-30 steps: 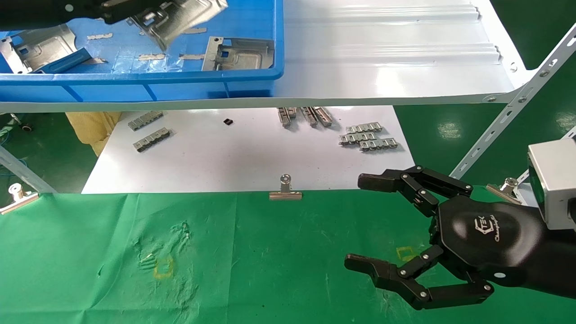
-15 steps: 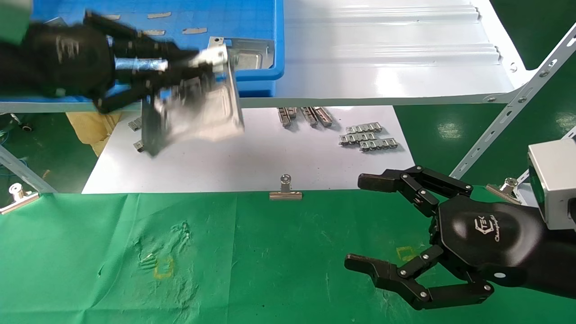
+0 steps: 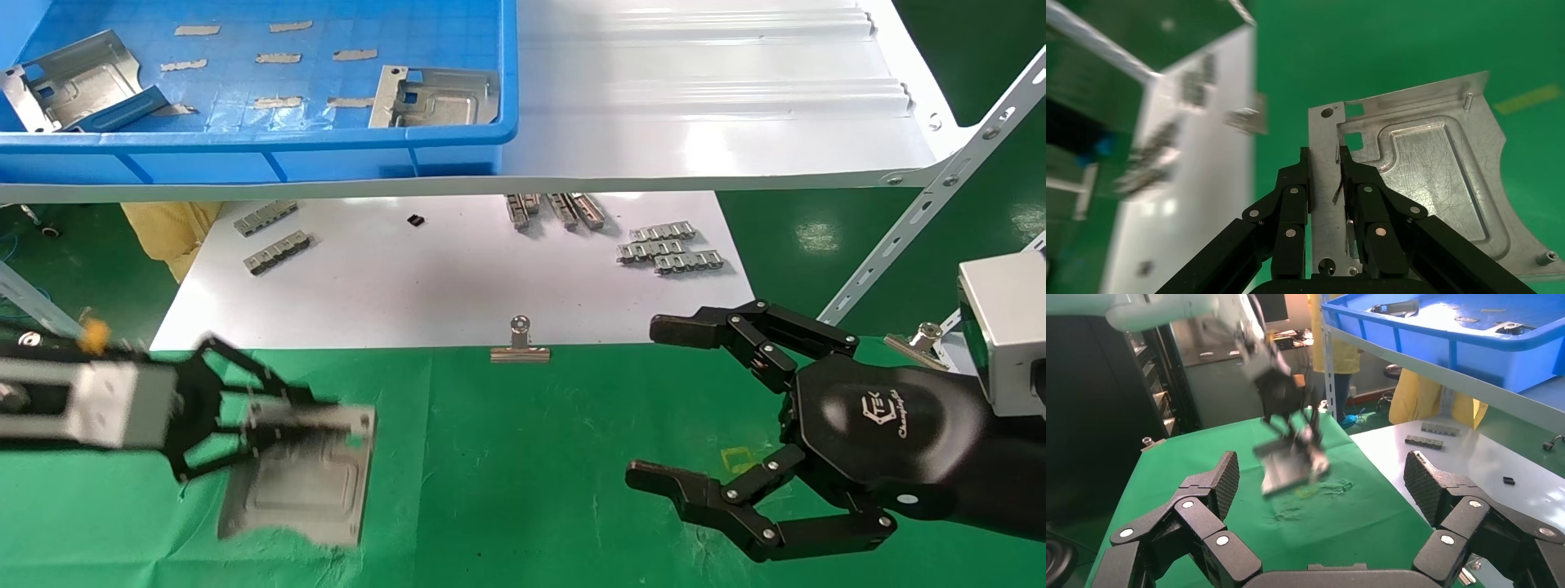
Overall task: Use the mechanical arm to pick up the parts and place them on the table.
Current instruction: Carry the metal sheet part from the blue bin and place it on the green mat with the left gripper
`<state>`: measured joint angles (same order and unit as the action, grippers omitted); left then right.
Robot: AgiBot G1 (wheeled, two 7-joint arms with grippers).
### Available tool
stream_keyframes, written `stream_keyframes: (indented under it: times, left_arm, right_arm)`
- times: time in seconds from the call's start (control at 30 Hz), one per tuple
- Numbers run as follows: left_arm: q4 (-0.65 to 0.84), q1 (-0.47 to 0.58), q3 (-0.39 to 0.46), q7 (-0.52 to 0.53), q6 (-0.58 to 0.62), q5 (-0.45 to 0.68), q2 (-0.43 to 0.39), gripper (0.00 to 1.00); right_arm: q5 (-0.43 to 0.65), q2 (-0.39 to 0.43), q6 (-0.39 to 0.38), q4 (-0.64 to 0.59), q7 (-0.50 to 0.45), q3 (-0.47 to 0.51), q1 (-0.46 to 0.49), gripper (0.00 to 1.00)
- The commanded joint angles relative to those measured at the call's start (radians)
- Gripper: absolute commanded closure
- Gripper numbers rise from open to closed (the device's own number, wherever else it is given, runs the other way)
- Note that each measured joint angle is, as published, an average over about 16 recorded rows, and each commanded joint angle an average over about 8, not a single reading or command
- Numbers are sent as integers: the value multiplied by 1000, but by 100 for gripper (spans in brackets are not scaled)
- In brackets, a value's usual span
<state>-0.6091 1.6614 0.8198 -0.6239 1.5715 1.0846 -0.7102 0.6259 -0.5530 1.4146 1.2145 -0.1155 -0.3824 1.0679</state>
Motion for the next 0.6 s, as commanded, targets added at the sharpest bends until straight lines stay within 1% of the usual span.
stream_keyframes:
  times: [0.03,0.13,0.23,0.27,0.5,0.53,0.6]
  left_arm:
    - [45,-30,28,-64,0,17,-14,100]
    - [108,-39,46,-134,-18,39,-32,100]
    - [162,-36,57,-177,-32,59,-52,100]
    - [177,-34,60,-187,-35,65,-58,90]
    - [267,-23,74,-239,-71,94,-100,3]
    - [276,-22,74,-246,-79,96,-105,0]
    - [292,-22,74,-260,-90,98,-113,0]
  right_arm:
    - [0,0,0,0,0,0,0,0]
    - [0,0,0,0,0,0,0,0]
    - [0,0,0,0,0,0,0,0]
    - [0,0,0,0,0,0,0,0]
    - [0,0,0,0,0,0,0,0]
    - [0,0,0,0,0,0,0,0]
    - [0,0,0,0,0,0,0,0]
